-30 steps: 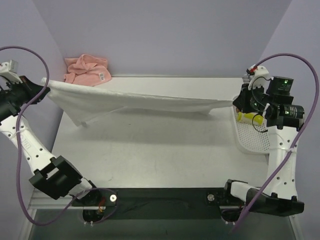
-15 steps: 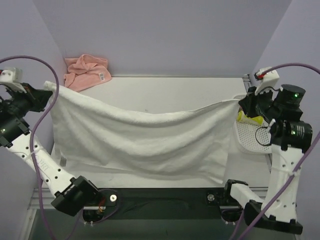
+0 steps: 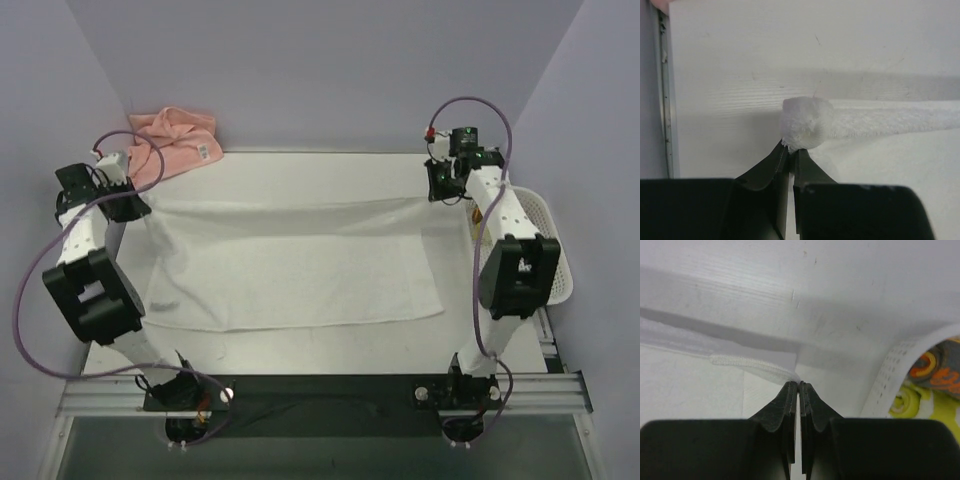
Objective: Roll the towels
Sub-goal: Flatten the towel
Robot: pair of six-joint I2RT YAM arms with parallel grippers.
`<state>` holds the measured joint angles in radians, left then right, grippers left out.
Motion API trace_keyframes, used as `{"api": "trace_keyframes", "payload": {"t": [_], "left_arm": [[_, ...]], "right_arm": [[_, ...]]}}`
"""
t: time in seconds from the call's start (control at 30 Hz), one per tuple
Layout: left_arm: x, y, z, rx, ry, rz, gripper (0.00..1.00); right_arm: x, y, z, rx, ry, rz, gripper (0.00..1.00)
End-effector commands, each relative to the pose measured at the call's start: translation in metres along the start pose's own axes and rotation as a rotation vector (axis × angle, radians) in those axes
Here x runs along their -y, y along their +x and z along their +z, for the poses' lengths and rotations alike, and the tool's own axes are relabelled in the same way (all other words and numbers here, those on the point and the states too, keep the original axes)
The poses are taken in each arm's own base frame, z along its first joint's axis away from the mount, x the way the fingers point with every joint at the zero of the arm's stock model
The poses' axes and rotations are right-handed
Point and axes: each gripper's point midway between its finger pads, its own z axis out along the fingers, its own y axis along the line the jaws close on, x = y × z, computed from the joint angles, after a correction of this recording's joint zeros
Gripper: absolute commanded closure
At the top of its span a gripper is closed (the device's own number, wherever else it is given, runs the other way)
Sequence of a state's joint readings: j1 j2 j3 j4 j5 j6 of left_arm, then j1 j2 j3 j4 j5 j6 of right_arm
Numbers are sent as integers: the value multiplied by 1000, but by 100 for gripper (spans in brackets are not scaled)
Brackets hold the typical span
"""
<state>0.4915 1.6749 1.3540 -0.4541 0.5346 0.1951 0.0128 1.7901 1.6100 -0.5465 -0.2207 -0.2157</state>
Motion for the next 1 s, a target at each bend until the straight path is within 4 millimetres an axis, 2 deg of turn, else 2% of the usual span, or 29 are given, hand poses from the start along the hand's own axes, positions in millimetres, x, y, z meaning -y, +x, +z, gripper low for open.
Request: {"api": "trace_keyframes", "payload": {"t": [0.0, 0.03, 0.07, 0.1, 0.13, 0.17, 0.2, 0.27, 0.3, 0.33, 0.4, 0.47, 0.5, 0.53, 0.6, 0.63, 0.67, 0.7, 0.73, 0.8, 0.83, 0.87, 0.9, 0.97], "left_arm": [[-25, -31, 41, 53, -23, 41, 100], [-24, -30, 51, 45, -10, 42, 100], [-20, -30, 64, 35, 1, 53, 100], [-24, -27, 80, 18, -2, 57, 100], [-24, -26, 88, 10, -5, 64, 100], [-25, -27, 96, 15, -10, 74, 100], [-21, -20, 110, -5, -1, 78, 100], [-24, -27, 122, 2, -26, 98, 100], [-26, -19, 134, -21, -29, 96, 100], [-29, -27, 138, -10, -48, 96, 100], [-33, -23, 151, -20, -50, 86, 100], [-37, -30, 156, -2, -60, 79, 100], [-40, -30, 157, 2, -64, 77, 95], [-39, -33, 158, 8, -64, 79, 74], [-40, -45, 151, 21, -77, 81, 53], [-41, -48, 147, 22, -82, 73, 42], [-42, -51, 141, 19, -85, 62, 36], [-38, -65, 129, 45, -85, 72, 33], [-41, -66, 120, 36, -87, 74, 31], [-35, -80, 96, 52, -77, 100, 30], [-33, -79, 87, 42, -64, 129, 31], [-33, -69, 75, 4, -52, 129, 32], [-23, -70, 57, 4, -22, 150, 33], [-19, -47, 32, -63, 28, 192, 38]], "right_arm": [[31, -39, 25, 50, 161, -15, 100], [35, -31, 50, 1, 174, -12, 100], [37, -35, 57, -3, 185, -10, 100], [39, -35, 65, -14, 198, -15, 100], [40, -46, 69, 5, 204, -22, 100], [42, -39, 85, -32, 232, -33, 100], [43, -38, 92, -42, 238, -44, 100], [45, -36, 108, -64, 255, -54, 100], [48, -38, 111, -63, 279, -57, 100], [51, -36, 115, -69, 297, -53, 100], [59, -34, 124, -79, 339, -43, 100], [63, -32, 128, -86, 355, -34, 100], [67, -34, 126, -85, 376, -32, 100], [67, -35, 126, -86, 382, -32, 92], [66, -35, 119, -91, 380, -22, 72], [64, -41, 109, -73, 366, -13, 52], [60, -42, 103, -69, 355, -11, 48], [59, -39, 97, -81, 348, -8, 45], [54, -48, 80, -48, 330, -3, 42], [47, -44, 62, -60, 296, -2, 41], [41, -44, 44, -49, 271, -2, 41], [27, -41, 37, -50, 195, -6, 42], [16, -28, 27, -90, 146, -12, 43], [-9, -7, 7, -127, 27, -22, 46]]}}
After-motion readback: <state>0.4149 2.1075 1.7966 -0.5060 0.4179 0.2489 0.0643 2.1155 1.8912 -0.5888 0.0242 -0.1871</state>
